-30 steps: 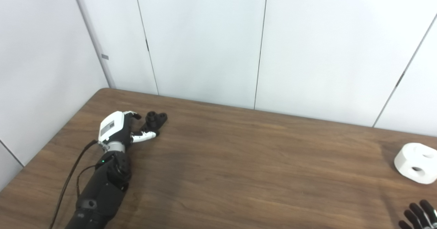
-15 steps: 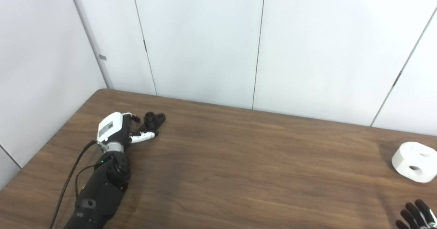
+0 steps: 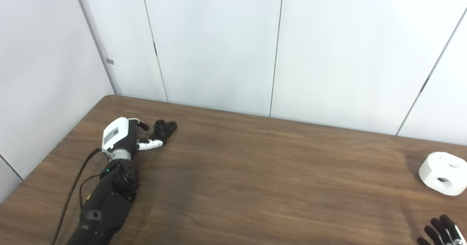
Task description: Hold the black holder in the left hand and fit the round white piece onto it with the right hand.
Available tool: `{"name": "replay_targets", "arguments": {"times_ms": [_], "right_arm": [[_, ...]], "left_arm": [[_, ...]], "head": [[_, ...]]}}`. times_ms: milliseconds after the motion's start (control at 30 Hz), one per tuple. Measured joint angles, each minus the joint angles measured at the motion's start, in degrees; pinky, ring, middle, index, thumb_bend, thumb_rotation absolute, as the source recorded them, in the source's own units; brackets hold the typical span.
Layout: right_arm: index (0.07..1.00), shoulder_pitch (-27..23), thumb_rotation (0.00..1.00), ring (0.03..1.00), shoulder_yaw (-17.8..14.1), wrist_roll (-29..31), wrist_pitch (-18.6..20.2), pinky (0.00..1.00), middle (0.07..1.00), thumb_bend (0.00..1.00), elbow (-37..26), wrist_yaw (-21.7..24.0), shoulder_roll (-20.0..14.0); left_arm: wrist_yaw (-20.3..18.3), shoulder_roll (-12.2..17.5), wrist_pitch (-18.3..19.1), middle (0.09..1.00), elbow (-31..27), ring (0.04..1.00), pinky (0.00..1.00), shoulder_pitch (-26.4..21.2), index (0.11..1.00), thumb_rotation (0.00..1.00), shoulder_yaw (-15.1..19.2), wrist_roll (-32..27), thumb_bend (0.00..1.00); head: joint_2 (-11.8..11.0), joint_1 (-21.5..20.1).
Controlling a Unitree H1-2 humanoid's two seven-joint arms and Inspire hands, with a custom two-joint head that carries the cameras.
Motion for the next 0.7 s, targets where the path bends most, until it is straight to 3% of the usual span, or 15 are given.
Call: {"name": "replay_targets", "arguments": {"times_ms": [700], "right_arm": [[0.966,0.4,0.89,0.961,0.3,0.1,0.4,0.91,0.96,0.69,-0.4,-0.2,0.0]], "left_arm": [[0.3,0.2,-1.5,0.839,-0.2,0.893,0.79,0.0,0.605,0.17,0.1,-1.7,0.8]], "head": [[0.5,0.0]]}}
